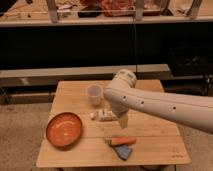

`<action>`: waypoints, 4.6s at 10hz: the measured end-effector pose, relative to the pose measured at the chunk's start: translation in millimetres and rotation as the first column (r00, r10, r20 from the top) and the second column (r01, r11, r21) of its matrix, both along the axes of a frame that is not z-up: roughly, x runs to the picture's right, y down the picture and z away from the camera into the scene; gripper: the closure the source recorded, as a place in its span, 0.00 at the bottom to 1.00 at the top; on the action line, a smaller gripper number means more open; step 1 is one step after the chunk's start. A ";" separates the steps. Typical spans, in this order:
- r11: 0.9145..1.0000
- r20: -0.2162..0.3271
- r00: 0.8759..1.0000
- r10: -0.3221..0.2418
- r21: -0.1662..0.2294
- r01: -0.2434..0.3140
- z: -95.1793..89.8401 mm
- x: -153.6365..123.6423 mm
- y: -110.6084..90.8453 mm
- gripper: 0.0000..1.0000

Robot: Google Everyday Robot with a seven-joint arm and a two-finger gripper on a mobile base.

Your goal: Push the ceramic bowl across the table

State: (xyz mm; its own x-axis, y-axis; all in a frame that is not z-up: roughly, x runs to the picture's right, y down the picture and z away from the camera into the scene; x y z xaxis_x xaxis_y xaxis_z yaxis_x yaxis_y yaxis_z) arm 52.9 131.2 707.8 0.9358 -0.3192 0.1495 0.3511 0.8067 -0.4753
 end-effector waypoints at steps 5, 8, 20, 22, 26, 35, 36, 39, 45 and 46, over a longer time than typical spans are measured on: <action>0.999 0.071 0.997 -0.039 0.008 0.039 11.4 -44.1 2.6 0.20; 0.999 0.111 0.992 -0.051 0.019 0.050 16.8 -61.0 0.2 0.20; 0.997 0.219 0.973 -0.071 0.034 0.065 32.2 -128.9 -11.2 0.20; 0.997 0.227 0.971 -0.077 0.032 0.072 34.5 -139.3 -8.6 0.20; 0.996 0.241 0.967 -0.088 0.031 0.083 40.9 -162.6 -4.8 0.20; 0.996 0.246 0.965 -0.088 0.021 0.085 51.3 -199.2 3.0 0.20; 0.996 0.244 0.966 -0.088 0.021 0.085 51.4 -200.2 3.2 0.20; 0.996 0.241 0.967 -0.086 0.019 0.084 53.9 -208.4 6.9 0.20; 0.997 0.245 0.966 -0.079 0.015 0.078 61.8 -219.3 14.6 0.23; 0.997 0.247 0.966 -0.077 0.014 0.076 63.1 -220.1 15.8 0.30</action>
